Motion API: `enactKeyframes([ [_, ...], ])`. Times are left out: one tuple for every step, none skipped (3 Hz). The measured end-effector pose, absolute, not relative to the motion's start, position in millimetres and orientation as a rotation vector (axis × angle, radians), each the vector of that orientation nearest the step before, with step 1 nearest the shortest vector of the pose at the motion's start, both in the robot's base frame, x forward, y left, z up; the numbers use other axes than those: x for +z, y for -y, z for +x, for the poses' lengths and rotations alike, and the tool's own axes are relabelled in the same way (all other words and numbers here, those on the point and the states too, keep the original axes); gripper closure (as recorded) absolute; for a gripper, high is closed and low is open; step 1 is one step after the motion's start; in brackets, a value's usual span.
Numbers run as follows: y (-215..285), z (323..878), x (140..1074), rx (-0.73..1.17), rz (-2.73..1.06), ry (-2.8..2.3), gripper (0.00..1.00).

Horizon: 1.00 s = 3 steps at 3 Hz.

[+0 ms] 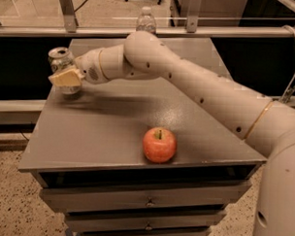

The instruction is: Knock 7up can over

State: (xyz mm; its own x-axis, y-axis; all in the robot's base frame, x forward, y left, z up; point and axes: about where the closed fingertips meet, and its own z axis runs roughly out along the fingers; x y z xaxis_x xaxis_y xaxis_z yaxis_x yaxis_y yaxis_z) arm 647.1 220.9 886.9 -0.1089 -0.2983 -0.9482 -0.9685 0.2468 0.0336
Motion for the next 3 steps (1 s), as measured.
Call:
enactKeyframes([
  [-183,652,907,0.821,-1.231,-1.638,0.95],
  [-144,665,933,0.679,-1.3,-1.678,1.0],
  [-104,675,937,0.534,-1.446,-1.73,1.0],
])
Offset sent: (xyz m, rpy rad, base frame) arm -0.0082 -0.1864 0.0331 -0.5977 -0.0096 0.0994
